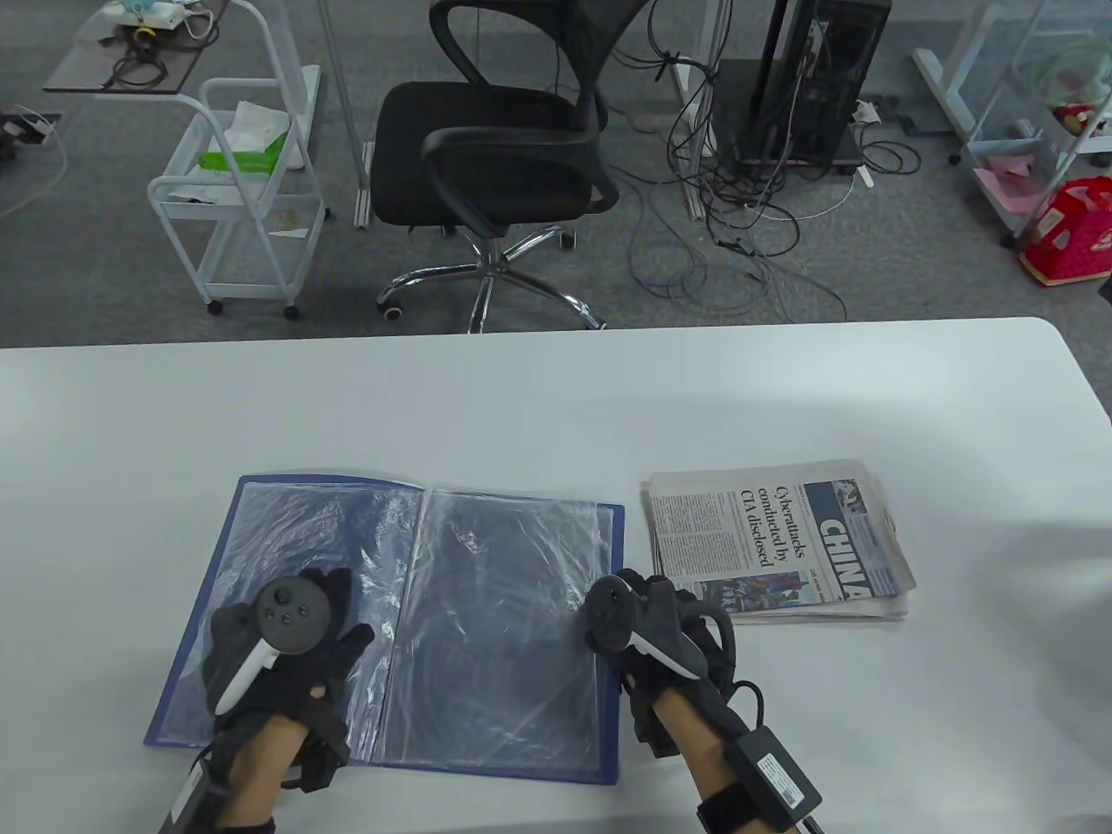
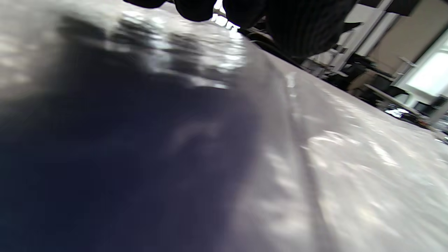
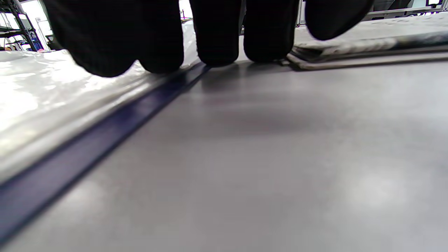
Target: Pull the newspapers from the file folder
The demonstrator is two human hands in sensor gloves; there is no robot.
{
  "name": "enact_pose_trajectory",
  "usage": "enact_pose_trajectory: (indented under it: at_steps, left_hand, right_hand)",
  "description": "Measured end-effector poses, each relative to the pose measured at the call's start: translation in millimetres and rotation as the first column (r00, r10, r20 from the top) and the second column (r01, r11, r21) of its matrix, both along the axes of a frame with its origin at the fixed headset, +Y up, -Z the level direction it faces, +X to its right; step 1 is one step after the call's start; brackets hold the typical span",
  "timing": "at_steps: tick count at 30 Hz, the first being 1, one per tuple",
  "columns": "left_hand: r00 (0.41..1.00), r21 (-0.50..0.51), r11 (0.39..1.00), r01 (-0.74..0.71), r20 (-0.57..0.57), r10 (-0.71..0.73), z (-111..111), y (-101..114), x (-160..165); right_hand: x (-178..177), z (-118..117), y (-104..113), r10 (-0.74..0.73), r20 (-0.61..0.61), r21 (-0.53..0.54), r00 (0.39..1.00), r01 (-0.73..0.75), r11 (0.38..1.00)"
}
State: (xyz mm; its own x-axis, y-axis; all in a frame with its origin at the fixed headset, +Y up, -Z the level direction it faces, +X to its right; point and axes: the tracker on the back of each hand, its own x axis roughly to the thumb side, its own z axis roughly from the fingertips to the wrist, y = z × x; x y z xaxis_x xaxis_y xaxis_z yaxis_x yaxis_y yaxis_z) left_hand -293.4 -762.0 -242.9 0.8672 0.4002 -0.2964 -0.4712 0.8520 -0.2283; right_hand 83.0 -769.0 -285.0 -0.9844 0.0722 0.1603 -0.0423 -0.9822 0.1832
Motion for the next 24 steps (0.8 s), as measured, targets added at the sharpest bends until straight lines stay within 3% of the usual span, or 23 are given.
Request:
enact_pose_trajectory:
  at_steps: [4,10,16,24]
  left_hand:
    - [0.986,-0.088,0.995,-0.037,-0.168,0.021,0,-19,-34]
    - [0.935,-0.116,0.993,-0.002,-0.353,-0.039,6,-22,-60]
    - [0.932,-0.133,0.988,0.082,-0.341,-0.123,4,-25,-57]
    - [0.929,-0.039,0.998,-0.039,-0.371,0.022,8,-15,-69]
  right_hand:
    - [0,0,0,0.001,-0.011,0.002,1.0,-0.001,1.0]
    - [0,0,0,-0.018,-0.017,-0.009,1.0,0.018,1.0]
    - [5,-3,0,-0.065,0.001,-0.039,0.998,0.065,0.997]
    - [6,-4,1,-0.071,0.017,-0.043,0.997,0.072,0.996]
